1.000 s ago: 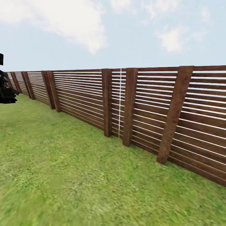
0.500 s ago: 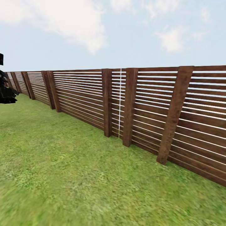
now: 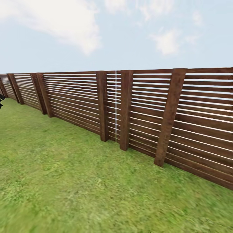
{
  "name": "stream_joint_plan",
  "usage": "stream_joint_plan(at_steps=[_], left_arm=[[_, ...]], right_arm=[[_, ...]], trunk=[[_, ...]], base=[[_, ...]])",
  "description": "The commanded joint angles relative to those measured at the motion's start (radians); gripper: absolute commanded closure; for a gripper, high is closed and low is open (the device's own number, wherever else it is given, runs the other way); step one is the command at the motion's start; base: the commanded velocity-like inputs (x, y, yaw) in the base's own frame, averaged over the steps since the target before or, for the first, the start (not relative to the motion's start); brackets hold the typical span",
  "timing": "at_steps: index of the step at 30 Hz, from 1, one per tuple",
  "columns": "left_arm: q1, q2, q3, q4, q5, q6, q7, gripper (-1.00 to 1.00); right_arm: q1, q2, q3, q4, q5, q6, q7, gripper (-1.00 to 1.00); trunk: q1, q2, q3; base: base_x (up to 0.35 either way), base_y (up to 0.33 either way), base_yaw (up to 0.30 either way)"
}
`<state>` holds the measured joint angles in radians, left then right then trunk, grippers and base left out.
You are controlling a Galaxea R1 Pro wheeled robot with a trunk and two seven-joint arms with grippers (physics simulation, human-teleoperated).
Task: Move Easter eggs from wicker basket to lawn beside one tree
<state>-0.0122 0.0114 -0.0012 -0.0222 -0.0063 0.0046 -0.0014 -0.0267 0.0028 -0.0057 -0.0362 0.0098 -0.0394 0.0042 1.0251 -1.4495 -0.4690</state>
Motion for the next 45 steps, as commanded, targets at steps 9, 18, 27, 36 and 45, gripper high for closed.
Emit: stream_joint_plan(at_steps=[9, 18, 27, 36, 45], left_arm=[[0.0, -0.001, 0.0, -0.001, -0.005, -0.028, 0.0, -1.0], [0.0, -0.001, 0.0, -0.001, -0.006, -0.03, 0.0, -1.0], [0.0, -0.002, 0.0, -0.002, -0.006, -0.031, 0.0, -1.0], [0.0, -0.002, 0.0, -0.002, -0.006, -0.032, 0.0, -1.0], [0.0, -0.002, 0.0, -0.002, -0.006, -0.032, 0.0, -1.0]], right_arm=[[-0.001, 0.0, 0.0, 0.002, 0.001, -0.004, 0.0, -1.0], [-0.001, 0.0, 0.0, 0.004, 0.001, -0.004, 0.0, -1.0], [-0.001, 0.0, 0.0, 0.004, 0.001, -0.004, 0.0, -1.0], [-0.001, 0.0, 0.0, 0.005, 0.001, -0.004, 0.0, -1.0], [-0.001, 0.0, 0.0, 0.005, 0.001, -0.004, 0.0, -1.0]], trunk=[[0.0, -0.001, -0.001], [0.0, -0.001, -0.001], [0.0, -0.001, -0.001], [0.0, -0.001, -0.001], [0.0, -0.001, -0.001]], base=[[0.0, 0.0, -0.289], [0.0, 0.0, -0.294], [0.0, 0.0, -0.294], [0.0, 0.0, -0.294], [0.0, 0.0, -0.294]])
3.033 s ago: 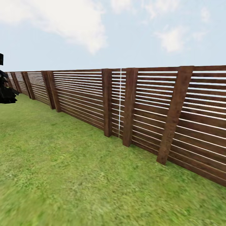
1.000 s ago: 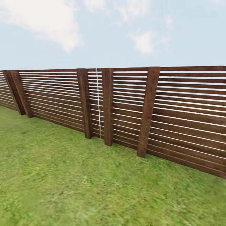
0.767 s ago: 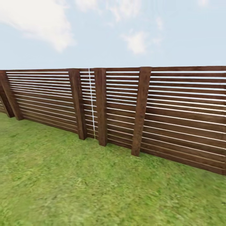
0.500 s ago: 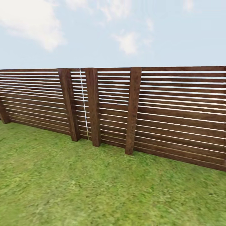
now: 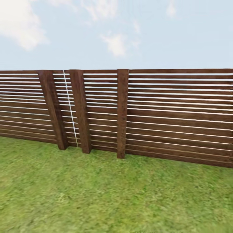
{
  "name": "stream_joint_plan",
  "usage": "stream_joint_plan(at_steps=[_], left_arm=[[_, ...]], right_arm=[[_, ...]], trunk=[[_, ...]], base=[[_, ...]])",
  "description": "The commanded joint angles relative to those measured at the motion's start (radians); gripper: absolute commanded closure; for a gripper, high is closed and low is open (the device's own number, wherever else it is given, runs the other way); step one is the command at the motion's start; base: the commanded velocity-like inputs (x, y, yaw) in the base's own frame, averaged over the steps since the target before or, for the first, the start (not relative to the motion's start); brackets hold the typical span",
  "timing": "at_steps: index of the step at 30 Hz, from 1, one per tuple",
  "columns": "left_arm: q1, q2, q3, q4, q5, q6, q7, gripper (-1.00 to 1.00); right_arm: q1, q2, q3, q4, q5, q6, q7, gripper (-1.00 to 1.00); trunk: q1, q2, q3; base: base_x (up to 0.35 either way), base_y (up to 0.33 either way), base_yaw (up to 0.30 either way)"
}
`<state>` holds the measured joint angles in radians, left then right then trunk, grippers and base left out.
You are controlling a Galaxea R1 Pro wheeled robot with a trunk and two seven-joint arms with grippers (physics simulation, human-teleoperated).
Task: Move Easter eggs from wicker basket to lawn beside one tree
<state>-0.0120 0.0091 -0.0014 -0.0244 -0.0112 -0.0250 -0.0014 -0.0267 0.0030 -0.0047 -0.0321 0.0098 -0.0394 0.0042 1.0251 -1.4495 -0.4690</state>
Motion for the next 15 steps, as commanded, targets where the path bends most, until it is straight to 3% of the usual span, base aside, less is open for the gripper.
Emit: stream_joint_plan(at_steps=[1, 15], left_arm=[[0.0, 0.0, 0.0, 0.0, -0.001, -0.004, 0.0, -1.0], [0.0, 0.0, 0.0, 0.001, -0.003, -0.04, 0.0, -1.0]], right_arm=[[-0.001, 0.0, 0.0, 0.001, 0.001, -0.004, 0.0, -1.0], [-0.001, 0.001, 0.0, 0.001, 0.001, -0.004, 0.0, -1.0]], trunk=[[0.0, -0.001, -0.001], [0.0, -0.001, -0.001]], base=[[0.0, 0.0, -0.294], [0.0, 0.0, -0.294]])
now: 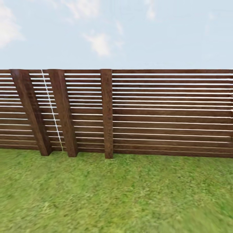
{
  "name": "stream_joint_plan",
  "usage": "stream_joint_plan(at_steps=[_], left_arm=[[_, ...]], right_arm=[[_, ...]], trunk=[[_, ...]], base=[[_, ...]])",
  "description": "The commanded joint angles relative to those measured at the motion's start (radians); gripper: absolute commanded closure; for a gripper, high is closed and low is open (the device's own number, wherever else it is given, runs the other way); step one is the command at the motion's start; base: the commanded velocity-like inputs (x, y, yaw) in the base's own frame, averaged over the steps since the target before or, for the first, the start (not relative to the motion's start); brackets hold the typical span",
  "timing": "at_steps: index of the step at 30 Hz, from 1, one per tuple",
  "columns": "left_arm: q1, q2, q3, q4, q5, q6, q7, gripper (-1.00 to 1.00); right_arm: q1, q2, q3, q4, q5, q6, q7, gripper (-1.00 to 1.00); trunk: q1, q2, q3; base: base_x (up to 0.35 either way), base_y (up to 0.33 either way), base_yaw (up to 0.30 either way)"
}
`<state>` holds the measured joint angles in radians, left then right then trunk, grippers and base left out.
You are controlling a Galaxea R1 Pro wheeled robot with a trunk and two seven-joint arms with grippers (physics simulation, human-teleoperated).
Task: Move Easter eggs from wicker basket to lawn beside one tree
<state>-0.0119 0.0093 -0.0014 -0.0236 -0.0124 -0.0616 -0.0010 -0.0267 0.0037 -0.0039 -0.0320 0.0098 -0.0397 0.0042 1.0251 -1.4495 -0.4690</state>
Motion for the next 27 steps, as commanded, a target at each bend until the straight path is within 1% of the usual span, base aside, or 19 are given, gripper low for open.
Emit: stream_joint_plan(at_steps=[1, 27], left_arm=[[0.0, 0.0, 0.0, 0.001, -0.001, -0.004, 0.0, -1.0], [0.0, 0.0, 0.0, -0.001, -0.001, -0.006, 0.0, -1.0]], right_arm=[[-0.001, 0.0, -0.001, 0.001, 0.001, -0.003, 0.0, -1.0], [-0.001, 0.0, -0.001, 0.0, 0.001, -0.005, 0.0, -1.0]], trunk=[[0.0, -0.001, -0.001], [0.0, -0.001, -0.001]], base=[[0.0, 0.0, -0.294], [0.0, 0.0, -0.294]])
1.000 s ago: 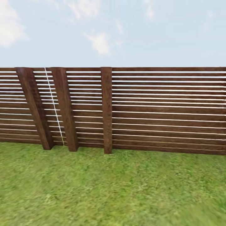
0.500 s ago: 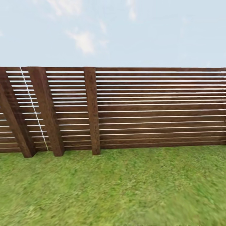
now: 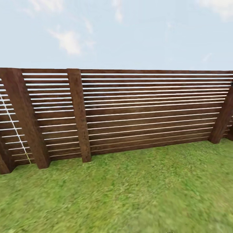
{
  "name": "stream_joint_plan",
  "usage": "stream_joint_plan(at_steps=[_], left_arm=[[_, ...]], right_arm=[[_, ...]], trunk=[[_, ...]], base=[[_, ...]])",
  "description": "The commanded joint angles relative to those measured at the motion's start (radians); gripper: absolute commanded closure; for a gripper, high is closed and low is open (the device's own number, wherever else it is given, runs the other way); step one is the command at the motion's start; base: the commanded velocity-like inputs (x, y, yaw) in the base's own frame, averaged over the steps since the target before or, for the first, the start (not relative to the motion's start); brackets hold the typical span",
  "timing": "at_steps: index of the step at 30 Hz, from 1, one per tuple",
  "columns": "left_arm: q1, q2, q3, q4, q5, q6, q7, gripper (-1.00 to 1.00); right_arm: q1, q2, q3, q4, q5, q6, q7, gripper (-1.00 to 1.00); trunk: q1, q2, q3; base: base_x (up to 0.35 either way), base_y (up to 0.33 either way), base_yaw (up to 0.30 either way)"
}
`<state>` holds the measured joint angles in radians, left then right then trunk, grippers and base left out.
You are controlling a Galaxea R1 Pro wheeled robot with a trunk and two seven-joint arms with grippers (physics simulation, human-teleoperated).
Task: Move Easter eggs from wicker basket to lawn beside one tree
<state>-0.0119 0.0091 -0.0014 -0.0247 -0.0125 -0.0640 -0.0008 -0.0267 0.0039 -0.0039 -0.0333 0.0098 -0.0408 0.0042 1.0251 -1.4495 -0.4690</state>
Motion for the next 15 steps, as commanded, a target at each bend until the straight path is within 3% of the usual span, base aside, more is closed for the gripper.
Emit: stream_joint_plan(at_steps=[1, 15], left_arm=[[0.0, 0.0, 0.0, 0.001, -0.001, -0.003, 0.0, -1.0], [0.0, -0.003, -0.001, 0.0, -0.001, -0.003, 0.0, -1.0]], right_arm=[[-0.001, 0.0, -0.001, 0.001, 0.001, -0.004, 0.0, -1.0], [-0.001, 0.0, -0.001, 0.001, 0.001, -0.003, 0.0, -1.0]], trunk=[[0.0, -0.001, -0.001], [0.0, -0.001, -0.001]], base=[[0.0, 0.0, -0.294], [0.0, 0.0, -0.294]])
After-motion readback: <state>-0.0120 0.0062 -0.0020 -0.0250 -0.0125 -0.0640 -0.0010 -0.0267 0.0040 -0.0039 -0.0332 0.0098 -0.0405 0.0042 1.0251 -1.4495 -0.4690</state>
